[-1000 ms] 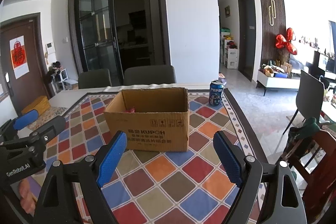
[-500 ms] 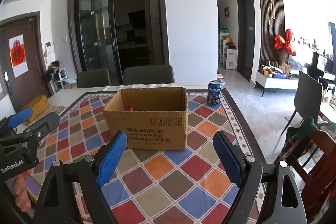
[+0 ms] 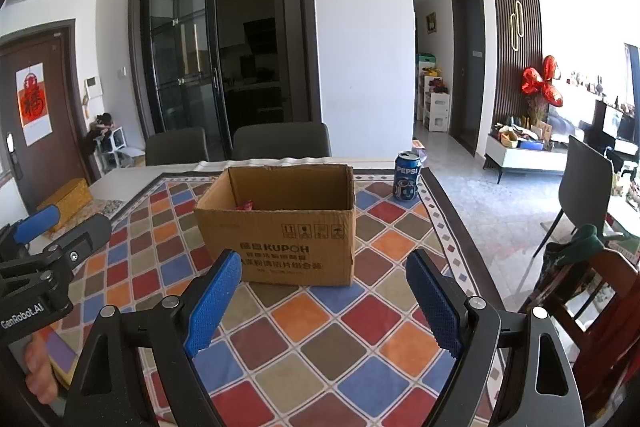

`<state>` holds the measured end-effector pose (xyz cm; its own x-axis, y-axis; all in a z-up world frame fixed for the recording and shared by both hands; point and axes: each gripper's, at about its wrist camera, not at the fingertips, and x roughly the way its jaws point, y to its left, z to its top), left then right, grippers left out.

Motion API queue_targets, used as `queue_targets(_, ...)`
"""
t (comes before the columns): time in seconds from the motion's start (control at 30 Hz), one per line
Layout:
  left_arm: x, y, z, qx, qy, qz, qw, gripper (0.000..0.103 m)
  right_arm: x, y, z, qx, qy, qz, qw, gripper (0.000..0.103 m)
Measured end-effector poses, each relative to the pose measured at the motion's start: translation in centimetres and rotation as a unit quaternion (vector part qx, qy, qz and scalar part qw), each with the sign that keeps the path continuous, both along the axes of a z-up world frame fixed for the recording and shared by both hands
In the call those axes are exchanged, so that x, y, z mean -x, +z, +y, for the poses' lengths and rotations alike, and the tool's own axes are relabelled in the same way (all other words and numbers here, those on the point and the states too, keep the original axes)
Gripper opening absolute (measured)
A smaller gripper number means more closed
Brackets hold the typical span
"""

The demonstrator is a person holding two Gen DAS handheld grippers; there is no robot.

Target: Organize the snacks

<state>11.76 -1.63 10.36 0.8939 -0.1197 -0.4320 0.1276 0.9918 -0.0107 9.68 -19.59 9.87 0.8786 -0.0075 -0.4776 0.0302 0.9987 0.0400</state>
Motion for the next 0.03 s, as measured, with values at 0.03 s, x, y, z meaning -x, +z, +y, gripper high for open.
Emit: queue_targets(0.03, -0.03, -0.04, 0.01, 0.0, 0.0, 0.001, 1.0, 0.103, 0.0, 0.01, -0.01, -0.001, 0.0, 0.0, 1.0, 0.085)
